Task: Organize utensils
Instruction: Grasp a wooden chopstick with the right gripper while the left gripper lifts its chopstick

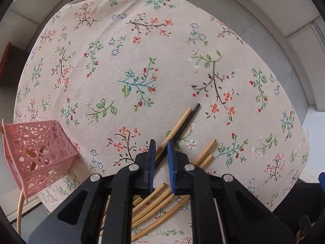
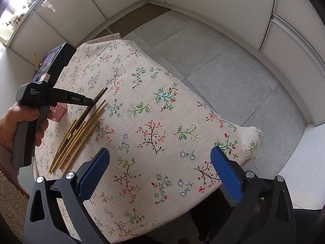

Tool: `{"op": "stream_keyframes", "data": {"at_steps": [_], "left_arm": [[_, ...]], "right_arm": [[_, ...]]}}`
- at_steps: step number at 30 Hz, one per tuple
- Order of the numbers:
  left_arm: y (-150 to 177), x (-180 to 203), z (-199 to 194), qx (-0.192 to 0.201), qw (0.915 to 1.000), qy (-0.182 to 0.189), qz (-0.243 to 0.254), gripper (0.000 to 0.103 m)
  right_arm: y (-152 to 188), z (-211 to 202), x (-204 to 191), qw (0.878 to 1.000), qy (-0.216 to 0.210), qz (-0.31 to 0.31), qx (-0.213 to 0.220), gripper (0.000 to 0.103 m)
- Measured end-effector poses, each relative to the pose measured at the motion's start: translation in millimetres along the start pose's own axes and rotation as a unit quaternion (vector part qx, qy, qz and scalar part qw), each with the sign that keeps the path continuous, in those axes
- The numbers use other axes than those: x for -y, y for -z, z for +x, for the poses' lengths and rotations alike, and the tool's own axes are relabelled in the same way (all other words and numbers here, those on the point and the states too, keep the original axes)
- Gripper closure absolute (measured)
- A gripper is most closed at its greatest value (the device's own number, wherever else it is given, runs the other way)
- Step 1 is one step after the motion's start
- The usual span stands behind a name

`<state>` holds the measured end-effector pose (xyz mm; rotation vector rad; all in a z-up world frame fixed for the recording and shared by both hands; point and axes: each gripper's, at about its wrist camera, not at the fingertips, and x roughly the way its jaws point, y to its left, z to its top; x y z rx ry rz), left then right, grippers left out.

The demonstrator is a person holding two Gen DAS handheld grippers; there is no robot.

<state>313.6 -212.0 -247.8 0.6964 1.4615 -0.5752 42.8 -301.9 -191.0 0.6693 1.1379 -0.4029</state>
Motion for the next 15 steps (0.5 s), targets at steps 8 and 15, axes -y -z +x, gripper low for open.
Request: {"op": "stream_keyframes", "data": {"at_steps": [8,15], "left_arm": [[3.8,0.1,2.5,0.017,0.9989,-0.026,0.035,0.090],[2.0,-11.7,-2.4,0.054,0.9976,-0.019,-0.040,0.092]], "right_arm": [[-0.8,2.4,-0.2,1.000,-0.001,0.002,-0.003,0.006],[-1.8,4.5,-4.2,1.000,0.004,0.003,-0.001,0.006]]}}
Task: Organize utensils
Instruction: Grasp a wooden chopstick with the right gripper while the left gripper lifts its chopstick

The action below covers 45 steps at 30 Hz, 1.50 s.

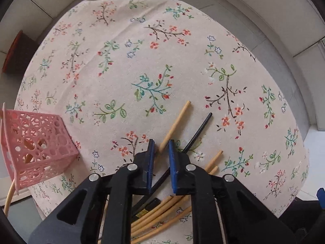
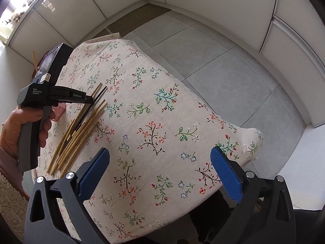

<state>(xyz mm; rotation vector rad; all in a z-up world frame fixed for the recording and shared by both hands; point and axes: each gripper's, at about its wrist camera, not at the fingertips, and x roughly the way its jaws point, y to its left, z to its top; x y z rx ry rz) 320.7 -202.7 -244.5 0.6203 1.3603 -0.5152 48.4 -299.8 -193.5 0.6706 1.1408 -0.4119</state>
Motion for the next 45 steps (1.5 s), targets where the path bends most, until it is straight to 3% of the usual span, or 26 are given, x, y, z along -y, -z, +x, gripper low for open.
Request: {"op": "stream_keyframes", "data": {"at_steps": [4,9,16,21,26,28,30,34,39,45], "left_arm": [[28.0,-14.6,-28.3,0.052,0.9985,0.006,-0.016,0.094],[82.6,-35.6,-91.5,0.117,0.9916,0.026,-0.048,0.095],[191.8,-46.8,-166.1,0.218,0.9665,0.067,-0.119,0.096],[242.3,-48.2,-209.3,0.276,0.9494,0.068,-0.133,0.098],[269.6,-50.9,-238.8,0.318,0.9367,0.052,-0.136,0.098],[276.4,-53.6,-245.8,0.329,0.9324,0.046,-0.142,0.098],[281.5,-56.9,-249.2,0.337,0.9285,0.044,-0.150,0.098],[288.5,-59.3,-252.6,0.340,0.9254,0.035,-0.163,0.098],[294.8,-57.9,-253.4,0.341,0.9225,0.037,-0.177,0.098],[299.8,-50.0,-255.7,0.340,0.9218,0.044,-0.181,0.098]], "right_arm": [[-2.1,8.8,1.3,1.000,-0.005,0.024,-0.019,0.006],[-5.9,28.9,-15.8,0.997,-0.026,0.050,-0.054,0.006],[-13.9,54.6,-55.1,0.992,-0.046,0.084,-0.083,0.009],[-17.2,89.0,-84.6,0.989,-0.013,0.089,-0.121,0.028],[-7.1,114.1,-109.6,0.987,0.011,0.082,-0.141,0.028],[-6.2,115.8,-122.5,0.990,0.032,0.066,-0.123,0.028],[-6.2,116.7,-133.2,0.991,0.056,0.053,-0.109,0.036],[-3.1,115.7,-144.1,0.995,0.063,0.015,-0.080,0.091],[2.0,98.9,-130.3,0.998,-0.010,-0.003,-0.057,0.096],[16.0,20.9,-131.7,0.992,-0.065,-0.101,0.041,0.097]]}}
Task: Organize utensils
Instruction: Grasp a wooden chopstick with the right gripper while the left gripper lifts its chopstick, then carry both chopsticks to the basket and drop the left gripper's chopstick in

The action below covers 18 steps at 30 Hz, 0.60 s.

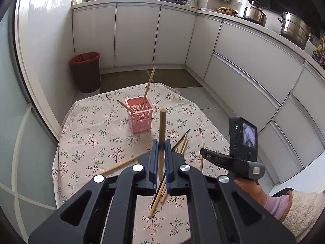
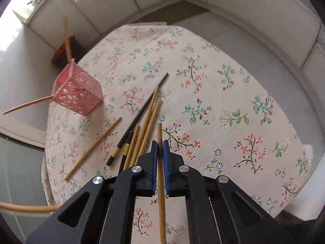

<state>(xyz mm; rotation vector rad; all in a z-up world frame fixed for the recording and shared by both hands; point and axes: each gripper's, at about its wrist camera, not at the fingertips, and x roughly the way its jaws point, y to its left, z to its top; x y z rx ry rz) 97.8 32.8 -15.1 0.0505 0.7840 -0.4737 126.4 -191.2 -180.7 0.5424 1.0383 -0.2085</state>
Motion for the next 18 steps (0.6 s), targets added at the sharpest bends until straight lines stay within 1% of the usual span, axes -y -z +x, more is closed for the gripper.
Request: {"op": "stream_keyframes", "data": {"at_steps": [4,6,8,12,15,18], "left_arm": [[-0.4,4.2,-6.2,0.001,1.0000,0.005,-0.008,0.098],[-1.4,6.4,-10.1,0.001,1.0000,0.005,-0.008,0.098],[-2.3,7.2,-12.4,0.002,0.9999,0.007,-0.010,0.098],[-10.2,10.4,-21.2,0.009,0.9999,0.001,-0.014,0.098],[-21.3,11.6,-25.1,0.013,0.9998,-0.003,-0.018,0.098],[-34.6,11.2,-28.6,0.028,0.9993,-0.010,-0.023,0.098]], "right_arm": [[-5.8,-49.8,-15.0,0.997,-0.020,-0.051,0.059,0.097],[-5.4,-74.9,-19.1,0.994,-0.027,-0.067,0.079,0.097],[-6.0,-93.6,-23.6,0.992,-0.036,-0.080,0.092,0.097],[-13.9,-124.9,-34.0,0.987,-0.043,-0.103,0.116,0.097],[-25.1,-148.6,-42.5,0.983,-0.054,-0.110,0.139,0.097],[-44.3,-168.4,-51.2,0.980,-0.068,-0.107,0.154,0.097]]}}
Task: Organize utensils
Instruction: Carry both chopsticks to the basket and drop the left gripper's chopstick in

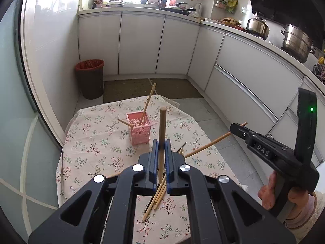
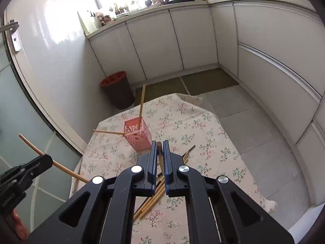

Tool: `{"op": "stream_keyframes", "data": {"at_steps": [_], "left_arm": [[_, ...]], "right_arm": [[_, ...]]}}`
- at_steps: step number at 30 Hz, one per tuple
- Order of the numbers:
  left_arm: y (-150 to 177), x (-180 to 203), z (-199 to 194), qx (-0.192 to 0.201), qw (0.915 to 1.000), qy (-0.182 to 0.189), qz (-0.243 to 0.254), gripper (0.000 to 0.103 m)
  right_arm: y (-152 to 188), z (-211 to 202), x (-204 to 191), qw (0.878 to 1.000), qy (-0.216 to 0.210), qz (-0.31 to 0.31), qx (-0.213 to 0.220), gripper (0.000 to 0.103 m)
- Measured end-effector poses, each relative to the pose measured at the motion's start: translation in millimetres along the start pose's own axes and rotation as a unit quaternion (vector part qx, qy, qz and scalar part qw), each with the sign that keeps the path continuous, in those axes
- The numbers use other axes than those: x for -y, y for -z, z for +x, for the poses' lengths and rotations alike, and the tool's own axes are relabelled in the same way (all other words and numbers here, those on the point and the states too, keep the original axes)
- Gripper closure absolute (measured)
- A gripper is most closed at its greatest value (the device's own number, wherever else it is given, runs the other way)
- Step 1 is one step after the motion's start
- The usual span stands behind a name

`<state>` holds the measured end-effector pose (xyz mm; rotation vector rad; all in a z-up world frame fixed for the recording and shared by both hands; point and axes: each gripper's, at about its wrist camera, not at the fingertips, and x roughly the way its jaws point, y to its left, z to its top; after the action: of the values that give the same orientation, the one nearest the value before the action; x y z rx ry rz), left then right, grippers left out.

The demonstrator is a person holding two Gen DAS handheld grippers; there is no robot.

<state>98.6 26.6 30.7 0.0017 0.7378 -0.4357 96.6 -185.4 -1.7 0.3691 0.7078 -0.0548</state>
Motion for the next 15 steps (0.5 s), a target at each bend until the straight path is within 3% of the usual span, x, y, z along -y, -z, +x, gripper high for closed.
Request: {"op": "stream_keyframes", "data": {"at_steps": [8,15], "left_arm": [[-46.6,-8.5,6.1,0.025,0.9994,-0.004,-0.024,0.098],[-87.9,-16.3,34.8,0.049,0.9979,-0.030,-0.029,0.098]], "right_arm": [[-66.7,-8.8,-9.7,0.999,-0.019,0.007,0.030,0.097],[-99.1,5.3,-24.3,0.998,-0.021,0.000,0.059,0.097]]}}
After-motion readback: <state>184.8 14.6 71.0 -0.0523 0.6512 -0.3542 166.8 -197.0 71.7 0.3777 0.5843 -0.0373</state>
